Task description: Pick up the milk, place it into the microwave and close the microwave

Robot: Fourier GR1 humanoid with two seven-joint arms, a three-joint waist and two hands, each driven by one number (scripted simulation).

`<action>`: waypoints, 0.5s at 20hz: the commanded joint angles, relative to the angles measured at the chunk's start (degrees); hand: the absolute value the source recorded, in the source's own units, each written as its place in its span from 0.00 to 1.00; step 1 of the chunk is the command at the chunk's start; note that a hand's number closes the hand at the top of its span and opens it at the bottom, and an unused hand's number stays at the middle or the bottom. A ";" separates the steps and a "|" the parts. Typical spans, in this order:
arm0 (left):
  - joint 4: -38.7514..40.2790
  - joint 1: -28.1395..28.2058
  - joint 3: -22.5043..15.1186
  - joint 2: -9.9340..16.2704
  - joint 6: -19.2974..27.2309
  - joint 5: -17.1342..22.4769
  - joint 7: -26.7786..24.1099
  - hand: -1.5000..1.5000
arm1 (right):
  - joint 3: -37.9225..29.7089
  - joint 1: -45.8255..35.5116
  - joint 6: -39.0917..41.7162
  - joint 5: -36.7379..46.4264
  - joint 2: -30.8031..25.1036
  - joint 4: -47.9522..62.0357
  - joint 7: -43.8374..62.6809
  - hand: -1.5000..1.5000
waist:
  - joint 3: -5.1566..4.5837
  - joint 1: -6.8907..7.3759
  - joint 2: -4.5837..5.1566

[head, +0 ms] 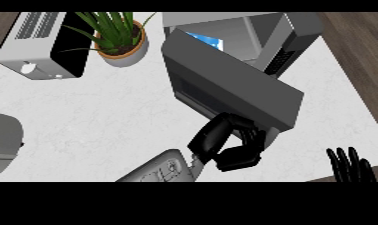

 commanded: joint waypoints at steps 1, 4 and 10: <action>2.90 -3.28 0.96 -0.27 4.49 5.36 -3.10 0.00 | 0.41 0.71 3.21 -1.53 -2.05 -3.49 0.36 0.00 | 0.00 -2.63 0.58; 5.33 -5.70 2.41 -0.25 9.01 7.08 -4.70 0.00 | 0.71 1.52 3.81 -2.74 -3.00 -5.33 1.15 0.00 | 0.06 -3.36 0.63; 10.09 -10.99 5.87 -0.27 11.61 12.55 -7.53 1.00 | 2.13 2.75 5.02 -4.24 -5.13 -9.14 3.58 0.00 | 0.04 -5.39 1.35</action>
